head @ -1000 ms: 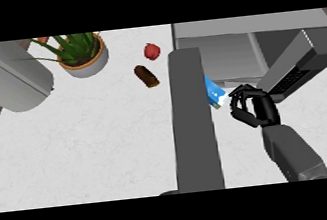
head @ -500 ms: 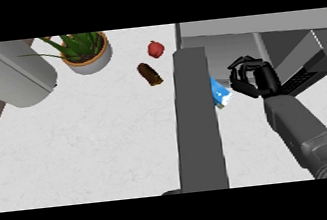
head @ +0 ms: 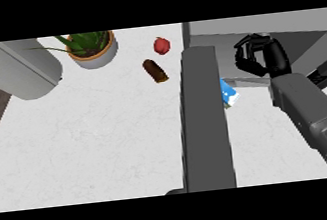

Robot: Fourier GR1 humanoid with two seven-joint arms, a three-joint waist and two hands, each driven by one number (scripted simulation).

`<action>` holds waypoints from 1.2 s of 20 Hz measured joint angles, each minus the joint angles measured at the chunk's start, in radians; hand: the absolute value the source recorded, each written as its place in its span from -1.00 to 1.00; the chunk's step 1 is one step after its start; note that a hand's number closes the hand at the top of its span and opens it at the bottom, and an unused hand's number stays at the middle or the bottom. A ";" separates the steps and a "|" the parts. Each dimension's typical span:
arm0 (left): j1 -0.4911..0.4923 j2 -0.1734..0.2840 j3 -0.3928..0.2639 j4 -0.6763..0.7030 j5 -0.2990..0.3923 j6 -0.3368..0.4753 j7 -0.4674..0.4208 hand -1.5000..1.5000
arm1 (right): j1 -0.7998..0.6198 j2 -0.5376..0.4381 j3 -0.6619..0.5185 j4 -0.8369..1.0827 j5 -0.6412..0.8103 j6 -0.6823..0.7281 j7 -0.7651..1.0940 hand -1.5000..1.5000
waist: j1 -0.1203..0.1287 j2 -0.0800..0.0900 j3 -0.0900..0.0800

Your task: Pick up the milk, place it into the microwave and close the microwave

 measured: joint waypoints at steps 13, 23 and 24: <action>-0.058 0.042 -0.002 0.003 0.021 0.012 0.020 -1.00 | -0.062 -0.076 -0.004 0.033 0.023 -0.162 0.075 1.00 | 0.053 0.031 0.004; -0.103 0.067 0.000 0.028 0.019 0.013 0.024 -1.00 | -0.088 -0.119 -0.019 0.043 0.019 -0.202 0.102 1.00 | 0.083 0.050 0.005; -0.106 0.070 0.001 0.030 0.020 0.013 0.025 -1.00 | -0.089 -0.123 -0.020 0.044 0.019 -0.202 0.103 1.00 | 0.086 0.051 0.006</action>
